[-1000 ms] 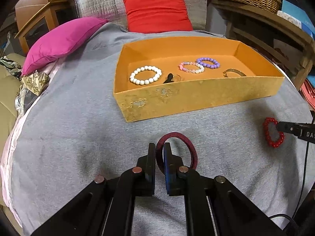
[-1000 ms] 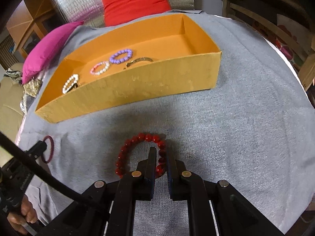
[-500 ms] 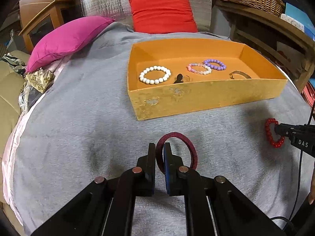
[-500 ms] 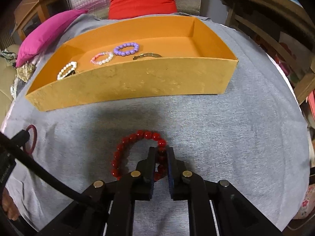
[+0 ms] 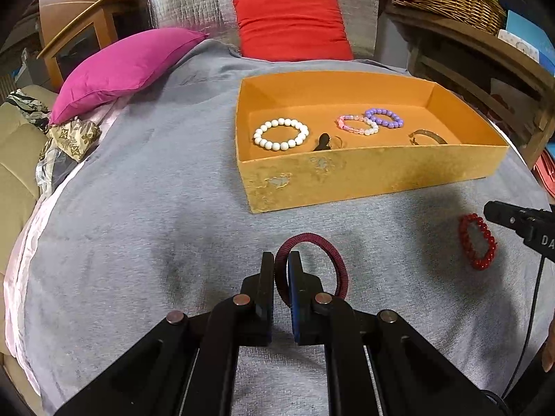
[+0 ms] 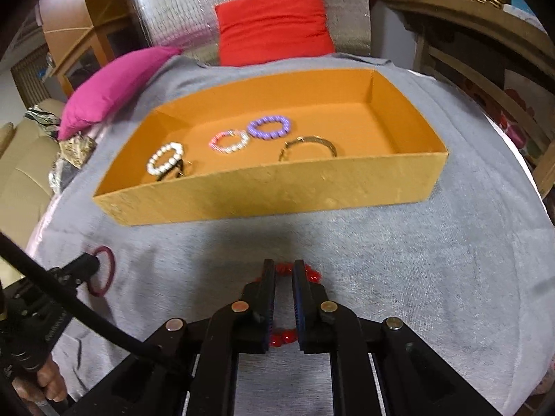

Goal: Organize jewelry

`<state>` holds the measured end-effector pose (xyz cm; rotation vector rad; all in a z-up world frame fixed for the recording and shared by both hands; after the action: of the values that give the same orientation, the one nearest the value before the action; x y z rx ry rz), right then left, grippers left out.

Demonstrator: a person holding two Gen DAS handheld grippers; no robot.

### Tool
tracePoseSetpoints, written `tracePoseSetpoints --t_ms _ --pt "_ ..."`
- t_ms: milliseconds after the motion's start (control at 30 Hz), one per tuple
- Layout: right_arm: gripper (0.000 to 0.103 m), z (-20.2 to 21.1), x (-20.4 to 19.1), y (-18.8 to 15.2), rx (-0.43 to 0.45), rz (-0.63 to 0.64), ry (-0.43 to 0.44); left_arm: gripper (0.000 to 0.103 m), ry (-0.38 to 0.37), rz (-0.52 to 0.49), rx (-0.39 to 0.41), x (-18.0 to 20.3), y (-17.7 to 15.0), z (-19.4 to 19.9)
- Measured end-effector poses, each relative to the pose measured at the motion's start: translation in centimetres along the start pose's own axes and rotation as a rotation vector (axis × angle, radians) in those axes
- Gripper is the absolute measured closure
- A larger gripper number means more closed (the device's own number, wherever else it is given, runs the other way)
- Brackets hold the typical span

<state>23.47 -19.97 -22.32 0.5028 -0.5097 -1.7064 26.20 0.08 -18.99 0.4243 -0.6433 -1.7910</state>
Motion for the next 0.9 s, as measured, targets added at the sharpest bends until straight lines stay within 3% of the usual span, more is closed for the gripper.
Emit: tracePoseSetpoints --t_ms 233,400,567,900 --pt "0.092 1.1 0.7 0.3 0.028 -0.025 0.036 0.095 0.009 0.0 0.005 0.2 0.1 0.0" --pt "0.089 -0.1 2.0 0.4 -0.081 -0.053 0.058 0.095 0.01 -0.004 -0.001 0.4 0.0 -0.2" --pt "0.044 -1.0 3.2 -0.1 -0.142 -0.073 0.086 0.095 0.005 -0.002 -0.001 0.4 0.1 -0.2" --pt "0.035 -2.3 -1.1 -2.1 -0.189 0.138 0.057 0.095 0.003 -0.011 -0.008 0.8 -0.1 -0.4"
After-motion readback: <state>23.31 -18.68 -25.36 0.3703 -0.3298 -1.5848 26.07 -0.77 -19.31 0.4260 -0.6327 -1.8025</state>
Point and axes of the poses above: each gripper's, at about its wrist camera, not at the fingertips, and z roughly against the way its jaws point, x to its right, y to its top, the point moved 2 cm from there along -z, roughly the way its jaws point, and after that the axes turned 7 degrees about -y, right-handed, at the moved point
